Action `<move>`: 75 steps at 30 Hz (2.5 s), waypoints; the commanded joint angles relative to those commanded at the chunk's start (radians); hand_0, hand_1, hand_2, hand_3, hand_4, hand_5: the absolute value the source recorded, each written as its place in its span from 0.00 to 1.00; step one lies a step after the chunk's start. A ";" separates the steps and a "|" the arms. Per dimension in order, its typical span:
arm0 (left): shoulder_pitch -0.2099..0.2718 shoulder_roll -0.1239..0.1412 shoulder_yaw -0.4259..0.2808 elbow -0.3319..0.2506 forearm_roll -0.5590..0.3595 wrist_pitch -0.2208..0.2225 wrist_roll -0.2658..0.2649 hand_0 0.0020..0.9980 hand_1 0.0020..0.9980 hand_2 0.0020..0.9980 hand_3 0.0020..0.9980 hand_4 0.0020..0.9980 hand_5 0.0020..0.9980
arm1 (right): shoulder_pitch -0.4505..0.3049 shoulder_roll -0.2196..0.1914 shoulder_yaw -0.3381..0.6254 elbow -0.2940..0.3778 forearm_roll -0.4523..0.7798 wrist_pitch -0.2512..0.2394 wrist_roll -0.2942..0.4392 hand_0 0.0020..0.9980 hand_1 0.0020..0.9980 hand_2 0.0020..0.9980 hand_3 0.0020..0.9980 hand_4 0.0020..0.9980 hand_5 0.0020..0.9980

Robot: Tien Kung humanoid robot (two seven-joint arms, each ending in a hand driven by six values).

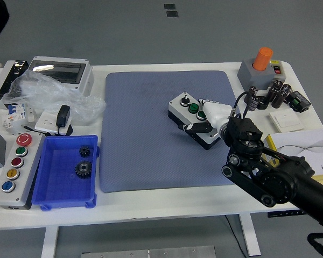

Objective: Pick up the button,place it on the desk,press the button,press the button

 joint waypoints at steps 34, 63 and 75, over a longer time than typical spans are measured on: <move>-0.005 0.000 0.042 -0.003 -0.045 0.010 -0.036 0.68 0.70 0.63 0.63 0.56 0.34 | 0.006 -0.004 -0.099 -0.003 -0.077 -0.109 0.000 0.22 0.46 0.41 0.42 0.65 0.05; -0.009 -0.002 0.048 -0.002 -0.055 0.020 -0.047 0.68 0.70 0.63 0.64 0.57 0.40 | 0.183 -0.240 -0.404 0.200 -0.011 -0.375 0.274 0.31 0.51 0.42 0.32 0.56 0.00; -0.013 0.000 0.048 -0.002 -0.052 0.022 -0.049 0.68 0.70 0.63 0.64 0.57 0.42 | 0.287 -0.262 -0.589 0.173 -0.037 -0.399 0.461 0.51 0.58 0.48 0.33 0.53 0.00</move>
